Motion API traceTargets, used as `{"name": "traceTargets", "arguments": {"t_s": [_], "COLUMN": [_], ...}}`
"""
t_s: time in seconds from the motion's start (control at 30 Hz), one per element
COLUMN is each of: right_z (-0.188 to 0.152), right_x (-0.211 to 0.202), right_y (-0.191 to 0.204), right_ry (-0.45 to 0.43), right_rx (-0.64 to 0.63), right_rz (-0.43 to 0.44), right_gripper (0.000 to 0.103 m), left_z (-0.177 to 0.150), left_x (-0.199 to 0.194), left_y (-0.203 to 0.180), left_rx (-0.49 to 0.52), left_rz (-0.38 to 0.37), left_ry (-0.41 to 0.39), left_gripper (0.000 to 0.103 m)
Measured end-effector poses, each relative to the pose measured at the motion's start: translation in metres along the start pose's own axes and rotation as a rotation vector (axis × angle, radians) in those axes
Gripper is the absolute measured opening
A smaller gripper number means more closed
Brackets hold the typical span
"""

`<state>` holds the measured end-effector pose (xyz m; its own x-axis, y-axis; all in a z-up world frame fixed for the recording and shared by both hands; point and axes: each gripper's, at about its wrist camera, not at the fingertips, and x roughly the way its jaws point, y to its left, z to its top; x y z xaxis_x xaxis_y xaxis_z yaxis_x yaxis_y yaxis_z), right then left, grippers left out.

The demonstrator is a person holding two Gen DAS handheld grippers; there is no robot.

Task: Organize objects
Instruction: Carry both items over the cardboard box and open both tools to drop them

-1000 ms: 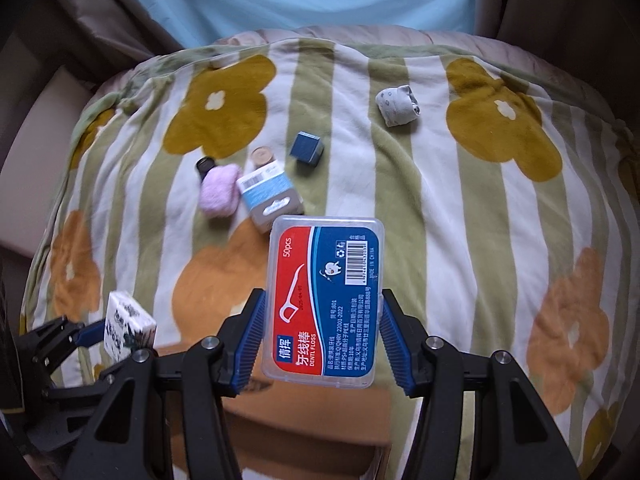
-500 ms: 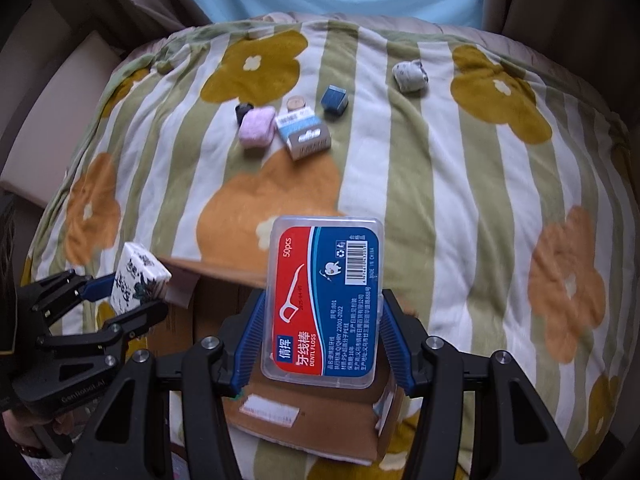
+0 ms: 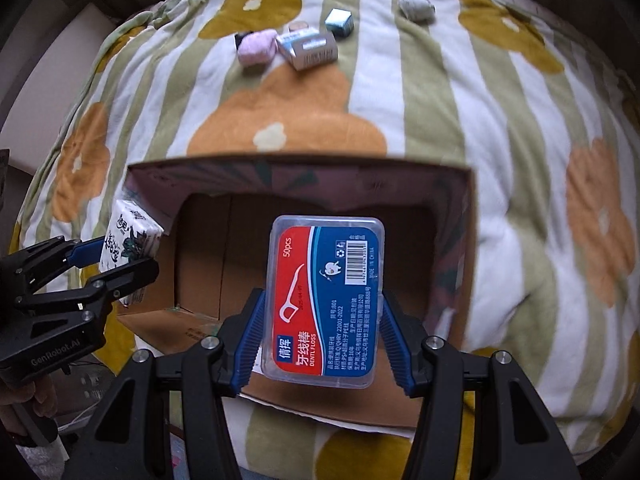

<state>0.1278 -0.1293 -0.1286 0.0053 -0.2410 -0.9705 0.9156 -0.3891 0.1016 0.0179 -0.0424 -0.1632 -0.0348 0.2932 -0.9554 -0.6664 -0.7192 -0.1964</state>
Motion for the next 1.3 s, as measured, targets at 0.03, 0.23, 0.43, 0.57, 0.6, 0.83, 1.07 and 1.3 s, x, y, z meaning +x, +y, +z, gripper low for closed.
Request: {"name": "traceTargets", "arguments": {"t_s": [0.03, 0.23, 0.43, 0.57, 0.6, 0.83, 1.07, 1.3], "right_z": [-0.003, -0.007, -0.003, -0.001, 0.0, 0.002, -0.007, -0.012], "right_x": [0.004, 0.02, 0.028, 0.027, 0.026, 0.024, 0.02, 0.015], "right_y": [0.0, -0.002, -0.009, -0.01, -0.009, -0.011, -0.012, -0.014], "right_ry": [-0.001, -0.036, -0.05, -0.059, -0.063, -0.083, -0.105, -0.104], "right_rx": [0.006, 0.012, 0.038, 0.055, 0.054, 0.097, 0.087, 0.08], "right_rz": [0.002, -0.027, -0.038, -0.035, -0.041, -0.027, -0.05, -0.033], "right_gripper": [0.051, 0.051, 0.051, 0.051, 0.051, 0.077, 0.092, 0.092], "left_z": [-0.002, -0.004, 0.0, 0.002, 0.002, 0.007, 0.001, -0.003], "left_x": [0.005, 0.023, 0.028, 0.025, 0.024, 0.018, 0.015, 0.009], "left_y": [0.002, 0.01, 0.013, 0.012, 0.011, 0.013, 0.018, 0.022], "left_rx": [-0.006, -0.014, -0.004, 0.017, 0.026, 0.021, 0.0, -0.014], "left_rz": [-0.004, 0.0, 0.005, 0.012, 0.019, 0.014, 0.002, -0.001], "left_ry": [0.0, -0.024, -0.039, -0.042, -0.042, -0.059, -0.076, -0.09], "left_gripper": [0.046, 0.045, 0.046, 0.046, 0.046, 0.103, 0.103, 0.103]}}
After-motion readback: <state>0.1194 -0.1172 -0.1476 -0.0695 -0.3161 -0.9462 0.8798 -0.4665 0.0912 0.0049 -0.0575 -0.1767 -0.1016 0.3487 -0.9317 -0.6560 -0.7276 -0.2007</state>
